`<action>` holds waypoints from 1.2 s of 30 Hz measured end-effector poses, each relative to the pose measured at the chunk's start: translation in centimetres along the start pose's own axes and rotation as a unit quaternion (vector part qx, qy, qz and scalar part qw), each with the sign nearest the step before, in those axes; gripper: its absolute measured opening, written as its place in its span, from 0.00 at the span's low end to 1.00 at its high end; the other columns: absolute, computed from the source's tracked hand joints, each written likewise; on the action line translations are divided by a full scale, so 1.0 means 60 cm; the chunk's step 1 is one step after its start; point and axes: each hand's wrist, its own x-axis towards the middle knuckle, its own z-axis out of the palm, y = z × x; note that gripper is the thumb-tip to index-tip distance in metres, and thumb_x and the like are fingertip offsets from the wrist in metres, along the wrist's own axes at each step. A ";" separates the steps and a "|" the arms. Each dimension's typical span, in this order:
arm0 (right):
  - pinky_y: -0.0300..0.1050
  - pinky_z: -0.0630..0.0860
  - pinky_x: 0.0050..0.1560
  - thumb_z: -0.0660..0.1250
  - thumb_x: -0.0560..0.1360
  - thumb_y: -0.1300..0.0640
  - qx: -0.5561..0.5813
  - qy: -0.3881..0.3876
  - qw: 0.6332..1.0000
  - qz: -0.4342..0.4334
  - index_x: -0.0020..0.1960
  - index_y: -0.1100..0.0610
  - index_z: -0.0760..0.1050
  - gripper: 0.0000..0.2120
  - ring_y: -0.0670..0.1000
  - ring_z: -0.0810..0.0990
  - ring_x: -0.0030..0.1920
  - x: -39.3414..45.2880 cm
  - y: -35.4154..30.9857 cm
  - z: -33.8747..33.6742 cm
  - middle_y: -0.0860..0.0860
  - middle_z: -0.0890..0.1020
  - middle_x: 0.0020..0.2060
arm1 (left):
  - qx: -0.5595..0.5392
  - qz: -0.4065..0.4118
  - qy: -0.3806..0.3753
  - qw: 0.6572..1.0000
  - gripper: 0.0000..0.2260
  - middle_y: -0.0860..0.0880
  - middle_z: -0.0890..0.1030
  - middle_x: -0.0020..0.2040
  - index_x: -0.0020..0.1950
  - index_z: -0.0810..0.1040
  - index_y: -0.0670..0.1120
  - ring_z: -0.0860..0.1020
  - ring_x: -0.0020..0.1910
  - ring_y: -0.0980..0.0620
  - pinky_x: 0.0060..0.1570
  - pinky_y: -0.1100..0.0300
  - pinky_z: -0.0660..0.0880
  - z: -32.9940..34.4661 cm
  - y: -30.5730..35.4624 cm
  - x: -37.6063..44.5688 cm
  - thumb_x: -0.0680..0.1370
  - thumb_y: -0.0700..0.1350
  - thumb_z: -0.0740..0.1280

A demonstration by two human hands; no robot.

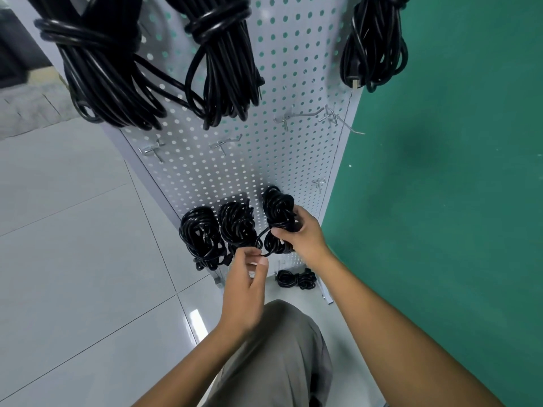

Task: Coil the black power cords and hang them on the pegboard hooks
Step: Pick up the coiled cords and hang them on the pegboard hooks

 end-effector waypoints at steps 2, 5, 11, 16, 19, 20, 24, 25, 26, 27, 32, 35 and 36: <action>0.31 0.77 0.51 0.79 0.70 0.64 -0.010 -0.011 1.000 -0.007 0.62 0.54 0.78 0.23 0.39 0.82 0.51 0.006 -0.001 -0.001 0.46 0.84 0.52 | 0.004 -0.001 0.000 1.000 0.04 0.57 0.79 0.54 0.59 0.74 0.54 0.76 0.53 0.62 0.52 0.62 0.74 -0.001 -0.001 0.001 0.85 0.49 0.63; 0.38 0.76 0.58 0.79 0.70 0.64 -0.032 -0.013 0.999 -0.009 0.66 0.55 0.76 0.26 0.46 0.82 0.55 0.011 -0.001 0.001 0.47 0.84 0.55 | 0.013 -0.004 -0.004 1.000 0.03 0.57 0.79 0.55 0.58 0.73 0.56 0.76 0.53 0.63 0.51 0.62 0.73 0.000 -0.005 0.001 0.85 0.50 0.63; 0.39 0.70 0.60 0.77 0.73 0.59 -0.068 -0.014 0.998 0.006 0.74 0.54 0.69 0.32 0.49 0.78 0.62 0.003 -0.006 0.002 0.49 0.81 0.63 | 0.027 -0.001 -0.007 1.000 0.04 0.57 0.79 0.55 0.59 0.73 0.55 0.77 0.54 0.61 0.50 0.61 0.72 0.002 -0.007 0.006 0.84 0.50 0.64; 0.38 0.69 0.62 0.78 0.72 0.62 -0.094 -0.023 0.995 0.013 0.78 0.51 0.64 0.39 0.49 0.76 0.64 -0.009 -0.013 -0.013 0.49 0.78 0.65 | 0.047 0.031 -0.016 0.998 0.05 0.58 0.78 0.55 0.60 0.73 0.52 0.77 0.54 0.61 0.51 0.62 0.72 0.006 0.002 0.012 0.84 0.48 0.63; 0.40 0.69 0.64 0.78 0.72 0.62 -0.116 -0.012 0.993 0.028 0.79 0.51 0.61 0.42 0.47 0.74 0.63 -0.021 -0.015 -0.035 0.48 0.75 0.65 | 0.077 0.049 -0.040 0.995 0.06 0.59 0.78 0.56 0.61 0.73 0.51 0.76 0.55 0.61 0.51 0.63 0.72 0.011 0.006 0.015 0.84 0.48 0.63; 0.41 0.70 0.64 0.78 0.72 0.62 -0.125 -0.002 0.992 0.029 0.79 0.52 0.62 0.41 0.48 0.74 0.63 -0.026 -0.013 -0.044 0.49 0.75 0.65 | 0.092 0.056 -0.052 0.993 0.06 0.59 0.78 0.56 0.61 0.74 0.50 0.76 0.55 0.62 0.50 0.64 0.71 0.014 0.003 0.017 0.85 0.48 0.63; 0.44 0.73 0.63 0.76 0.73 0.63 -0.163 0.021 0.986 0.029 0.72 0.57 0.71 0.30 0.51 0.76 0.60 -0.062 0.005 -0.094 0.52 0.78 0.59 | 0.130 0.051 -0.125 0.982 0.05 0.55 0.79 0.54 0.58 0.76 0.48 0.76 0.51 0.61 0.45 0.73 0.69 0.036 -0.020 0.032 0.85 0.47 0.64; 0.43 0.73 0.63 0.76 0.73 0.64 -0.168 0.023 0.985 0.030 0.70 0.58 0.72 0.27 0.50 0.77 0.58 -0.073 0.015 -0.108 0.51 0.78 0.57 | 0.139 0.044 -0.146 0.978 0.05 0.54 0.80 0.53 0.57 0.76 0.47 0.77 0.49 0.59 0.44 0.74 0.68 0.044 -0.029 0.036 0.84 0.46 0.64; 0.43 0.74 0.62 0.76 0.73 0.64 -0.174 0.025 0.984 0.034 0.69 0.58 0.74 0.25 0.50 0.77 0.56 -0.083 0.026 -0.122 0.50 0.79 0.56 | 0.150 0.043 -0.169 0.973 0.05 0.53 0.80 0.52 0.57 0.76 0.47 0.77 0.48 0.56 0.42 0.74 0.68 0.053 -0.039 0.038 0.84 0.46 0.64; 0.44 0.74 0.62 0.76 0.73 0.64 -0.180 0.023 0.983 0.037 0.68 0.58 0.74 0.24 0.50 0.77 0.55 -0.091 0.039 -0.135 0.50 0.79 0.54 | 0.165 0.044 -0.196 0.966 0.05 0.53 0.81 0.51 0.57 0.77 0.46 0.77 0.47 0.55 0.42 0.74 0.68 0.064 -0.049 0.042 0.84 0.47 0.64; 0.48 0.75 0.63 0.76 0.74 0.63 -0.195 0.034 0.977 0.072 0.62 0.56 0.76 0.18 0.51 0.78 0.54 -0.123 0.150 -0.188 0.49 0.79 0.51 | 0.157 -0.056 -0.341 0.925 0.05 0.50 0.82 0.56 0.56 0.78 0.50 0.78 0.56 0.50 0.52 0.61 0.70 0.128 -0.125 0.071 0.84 0.50 0.66; 0.49 0.75 0.63 0.75 0.74 0.64 -0.210 0.038 0.972 0.100 0.61 0.59 0.76 0.17 0.51 0.78 0.53 -0.128 0.230 -0.214 0.49 0.79 0.51 | 0.131 -0.101 -0.365 0.916 0.09 0.50 0.80 0.57 0.58 0.78 0.50 0.78 0.56 0.51 0.55 0.57 0.72 0.175 -0.174 0.096 0.83 0.53 0.65; 0.51 0.75 0.64 0.75 0.74 0.64 -0.214 0.036 0.970 0.109 0.62 0.60 0.76 0.18 0.50 0.77 0.52 -0.127 0.256 -0.222 0.49 0.79 0.51 | 0.139 -0.100 -0.372 0.913 0.08 0.50 0.80 0.54 0.57 0.78 0.47 0.77 0.52 0.51 0.52 0.61 0.72 0.195 -0.197 0.104 0.84 0.50 0.64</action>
